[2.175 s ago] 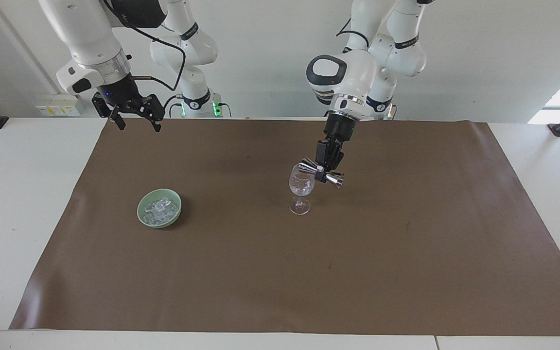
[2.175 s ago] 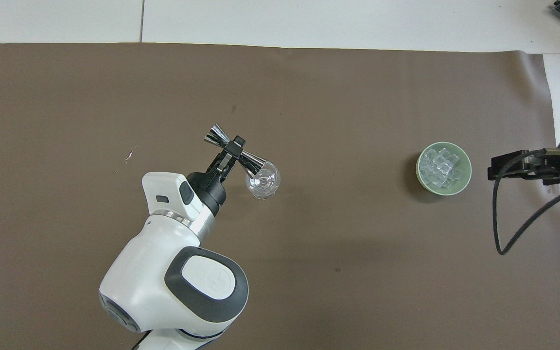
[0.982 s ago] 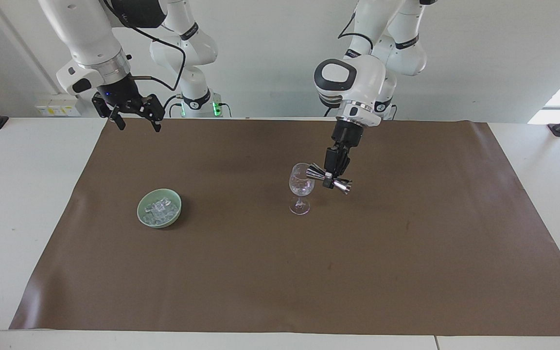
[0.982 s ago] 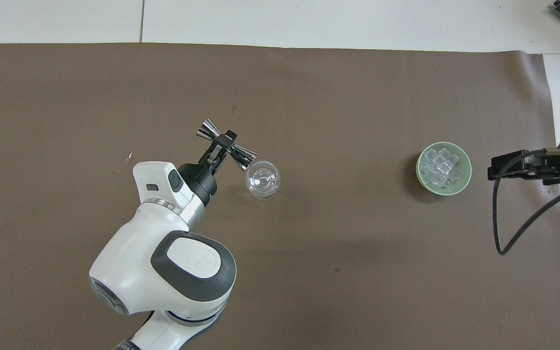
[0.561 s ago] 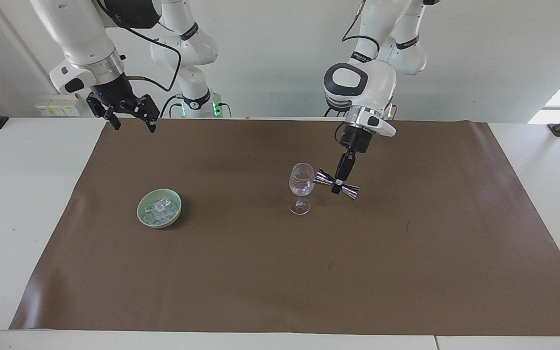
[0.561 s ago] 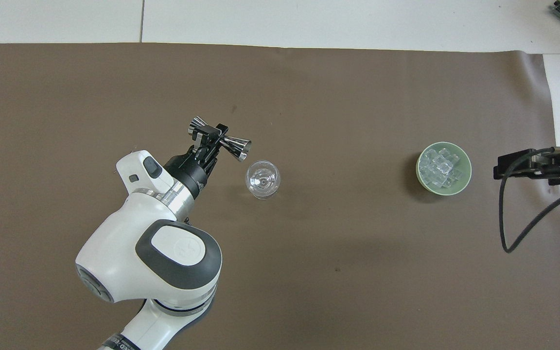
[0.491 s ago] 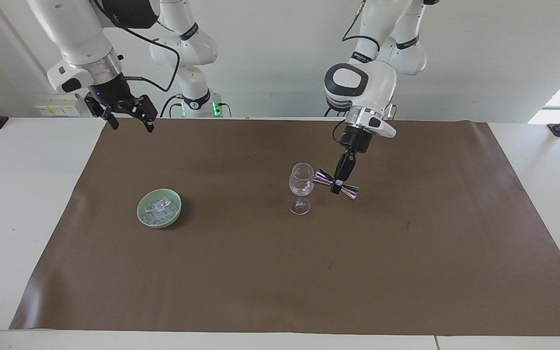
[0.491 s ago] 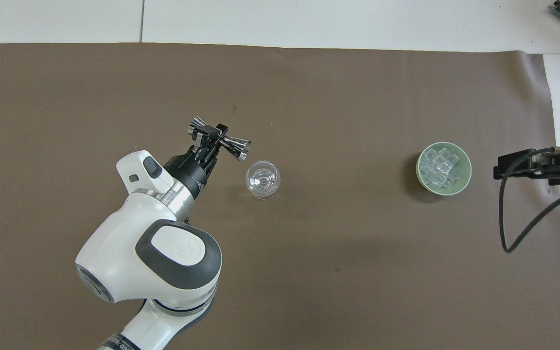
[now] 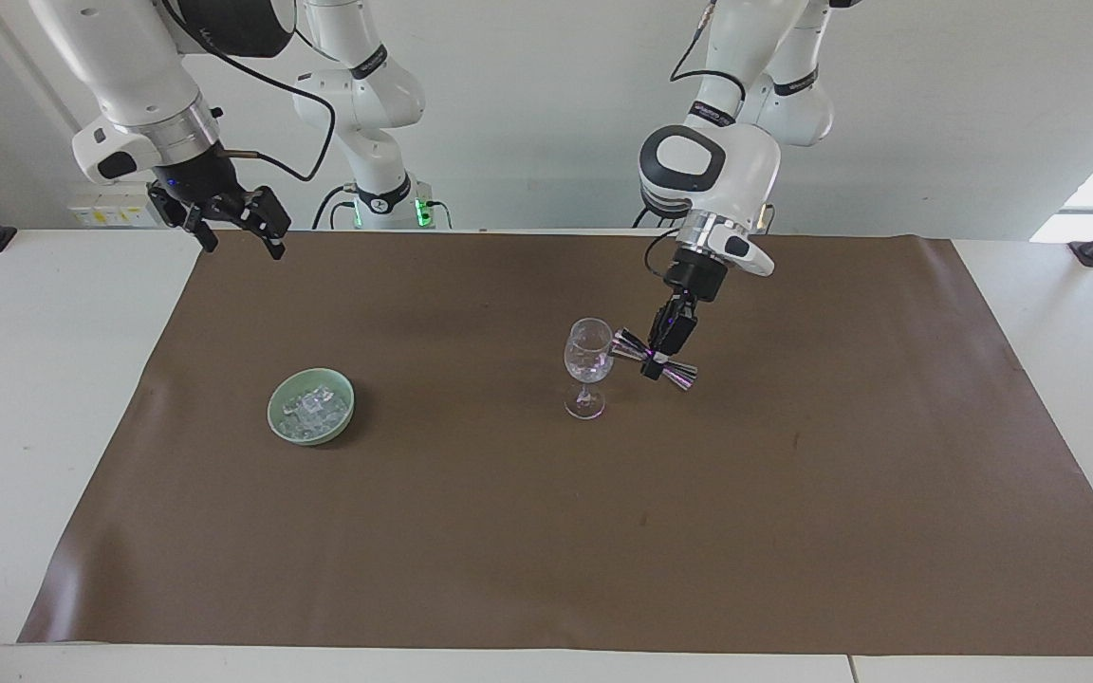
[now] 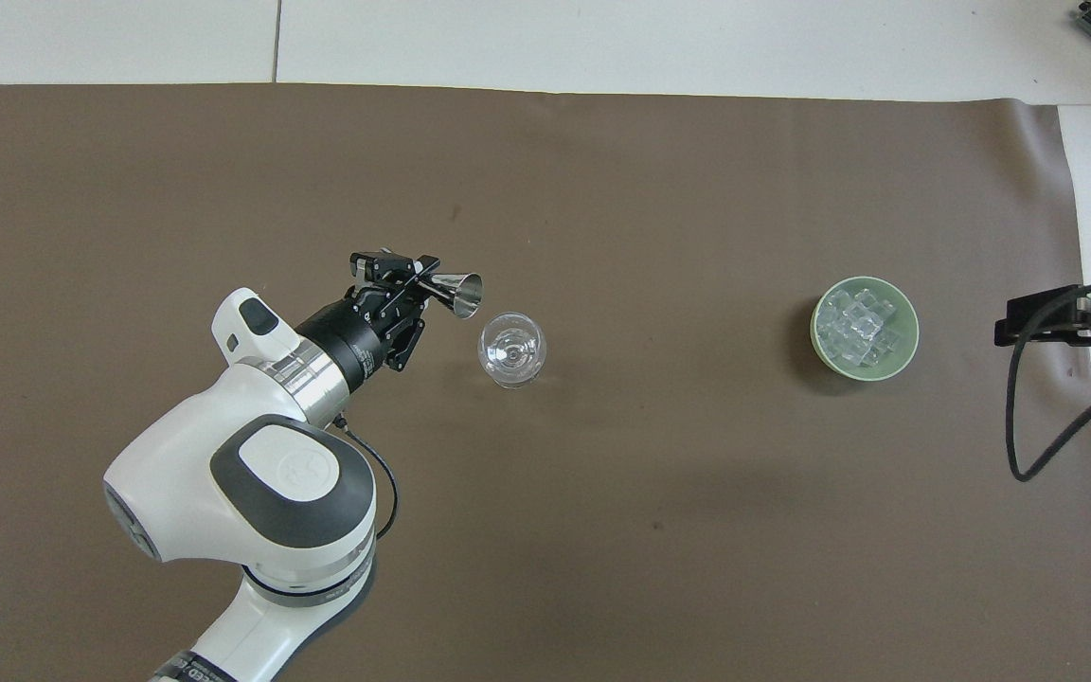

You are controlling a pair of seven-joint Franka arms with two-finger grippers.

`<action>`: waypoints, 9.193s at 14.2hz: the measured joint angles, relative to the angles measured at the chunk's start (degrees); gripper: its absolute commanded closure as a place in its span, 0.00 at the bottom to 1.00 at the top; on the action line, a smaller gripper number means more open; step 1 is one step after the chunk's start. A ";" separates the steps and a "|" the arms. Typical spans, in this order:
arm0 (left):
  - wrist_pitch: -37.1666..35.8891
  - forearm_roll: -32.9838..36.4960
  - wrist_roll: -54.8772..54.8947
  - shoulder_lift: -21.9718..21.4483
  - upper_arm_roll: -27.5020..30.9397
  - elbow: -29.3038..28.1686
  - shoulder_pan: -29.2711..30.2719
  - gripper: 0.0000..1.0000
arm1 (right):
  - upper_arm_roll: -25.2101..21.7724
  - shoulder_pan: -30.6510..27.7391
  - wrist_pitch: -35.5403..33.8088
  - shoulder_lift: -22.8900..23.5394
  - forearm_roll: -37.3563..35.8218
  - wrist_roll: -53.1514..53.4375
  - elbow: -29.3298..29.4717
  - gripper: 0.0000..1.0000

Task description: Pour wine and add ice with both arms

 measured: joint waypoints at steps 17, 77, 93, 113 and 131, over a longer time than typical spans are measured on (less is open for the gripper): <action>-32.61 4.18 -9.22 1.33 0.35 -6.13 22.87 1.00 | 0.09 0.00 1.80 -0.95 0.00 0.00 -2.55 0.00; -62.41 15.83 -18.18 13.85 1.20 -5.32 48.77 0.00 | 0.09 0.00 3.88 -1.62 0.00 0.00 -4.20 0.00; -61.75 48.78 -17.45 12.37 2.51 9.28 48.67 0.00 | 0.64 1.95 18.86 -4.23 0.00 -0.01 -15.76 0.00; -68.54 86.07 -5.00 -1.32 0.08 33.12 28.84 0.00 | 0.63 1.95 24.17 -1.38 0.00 -0.01 -19.23 0.00; -77.83 96.57 16.65 -5.83 -2.46 36.51 27.88 0.00 | 0.50 1.92 41.20 10.36 0.00 -7.52 -24.54 0.00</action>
